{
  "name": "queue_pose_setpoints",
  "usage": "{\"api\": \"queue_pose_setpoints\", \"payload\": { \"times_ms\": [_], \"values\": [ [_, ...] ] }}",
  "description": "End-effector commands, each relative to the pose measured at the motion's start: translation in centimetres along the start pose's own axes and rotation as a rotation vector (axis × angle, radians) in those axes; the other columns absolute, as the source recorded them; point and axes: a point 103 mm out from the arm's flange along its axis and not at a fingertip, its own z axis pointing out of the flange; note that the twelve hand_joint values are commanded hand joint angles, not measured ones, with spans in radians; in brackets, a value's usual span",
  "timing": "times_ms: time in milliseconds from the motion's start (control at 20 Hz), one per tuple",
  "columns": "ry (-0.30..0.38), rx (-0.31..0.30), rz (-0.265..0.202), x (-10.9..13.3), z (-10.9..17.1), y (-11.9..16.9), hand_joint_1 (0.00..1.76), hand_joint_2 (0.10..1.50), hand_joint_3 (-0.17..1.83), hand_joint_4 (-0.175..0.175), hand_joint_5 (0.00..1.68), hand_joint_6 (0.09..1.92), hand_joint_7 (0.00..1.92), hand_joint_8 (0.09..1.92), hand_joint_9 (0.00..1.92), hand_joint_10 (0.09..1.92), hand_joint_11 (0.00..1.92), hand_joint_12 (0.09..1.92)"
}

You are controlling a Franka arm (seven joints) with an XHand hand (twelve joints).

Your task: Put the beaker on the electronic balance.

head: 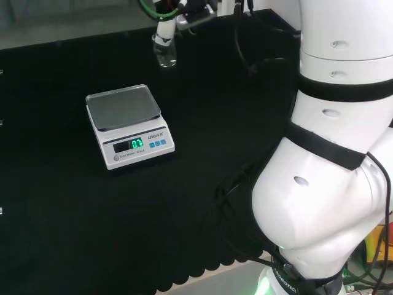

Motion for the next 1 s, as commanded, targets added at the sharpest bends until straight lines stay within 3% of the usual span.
{"api": "queue_pose_setpoints", "payload": {
  "times_ms": [50, 150, 650, 1000],
  "values": [
    [0.078, -0.037, -0.089, 4.4, -0.2, 1.6, 1.11, 1.07, 0.01, -0.018, 1.06, 0.89, 1.08, 0.79, 1.26, 0.32, 1.35, 0.73],
    [0.083, -0.030, -0.094, 5.5, 0.0, 2.1, 1.11, 1.07, 0.01, -0.019, 1.06, 0.89, 1.08, 0.79, 1.26, 0.31, 1.35, 0.73],
    [0.117, 0.009, -0.212, 8.1, 1.7, 4.2, 1.11, 1.07, 0.01, -0.021, 1.06, 0.89, 1.08, 0.79, 1.26, 0.31, 1.35, 0.73],
    [0.122, 0.026, -0.238, 9.7, 2.8, 5.7, 1.11, 1.07, 0.01, -0.022, 1.06, 0.89, 1.08, 0.79, 1.26, 0.31, 1.35, 0.73]
  ]
}}
